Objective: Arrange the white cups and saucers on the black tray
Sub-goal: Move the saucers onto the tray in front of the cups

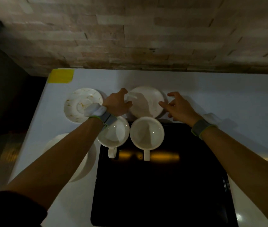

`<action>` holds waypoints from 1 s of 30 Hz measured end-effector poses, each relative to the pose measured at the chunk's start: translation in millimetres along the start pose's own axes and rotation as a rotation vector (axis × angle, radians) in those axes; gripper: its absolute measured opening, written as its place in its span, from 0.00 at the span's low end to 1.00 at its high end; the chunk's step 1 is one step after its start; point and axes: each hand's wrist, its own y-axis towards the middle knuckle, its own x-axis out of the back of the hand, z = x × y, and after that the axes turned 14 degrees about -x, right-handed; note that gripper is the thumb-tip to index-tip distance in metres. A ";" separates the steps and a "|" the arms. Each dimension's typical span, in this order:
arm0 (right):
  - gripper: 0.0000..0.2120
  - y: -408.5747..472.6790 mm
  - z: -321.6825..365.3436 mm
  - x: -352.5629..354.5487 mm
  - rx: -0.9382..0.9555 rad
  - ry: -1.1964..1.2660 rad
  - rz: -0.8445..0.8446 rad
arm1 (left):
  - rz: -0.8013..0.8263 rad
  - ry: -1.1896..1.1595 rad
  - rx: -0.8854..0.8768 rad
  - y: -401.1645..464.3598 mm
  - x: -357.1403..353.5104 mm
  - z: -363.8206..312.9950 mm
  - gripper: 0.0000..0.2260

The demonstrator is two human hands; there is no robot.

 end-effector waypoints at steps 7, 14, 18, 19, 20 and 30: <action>0.19 11.3 -2.1 -10.2 0.024 0.051 -0.025 | 0.012 -0.021 0.091 11.0 -11.0 -0.4 0.19; 0.10 17.0 -0.4 -15.8 0.002 0.073 -0.030 | 0.004 -0.008 0.121 15.9 -12.5 -0.2 0.17; 0.09 15.8 2.5 -17.0 -0.023 0.072 -0.022 | 0.035 -0.035 0.124 16.9 -8.5 -2.7 0.17; 0.09 15.3 2.7 -17.1 -0.024 0.069 -0.027 | 0.032 -0.047 0.132 16.3 -8.0 -3.1 0.17; 0.10 14.7 3.0 -17.1 -0.021 0.073 -0.033 | 0.019 -0.072 0.145 15.2 -8.0 -3.7 0.17; 0.07 2.5 11.4 -0.5 0.032 0.179 -0.129 | -0.174 -0.236 0.069 11.5 9.3 -20.6 0.12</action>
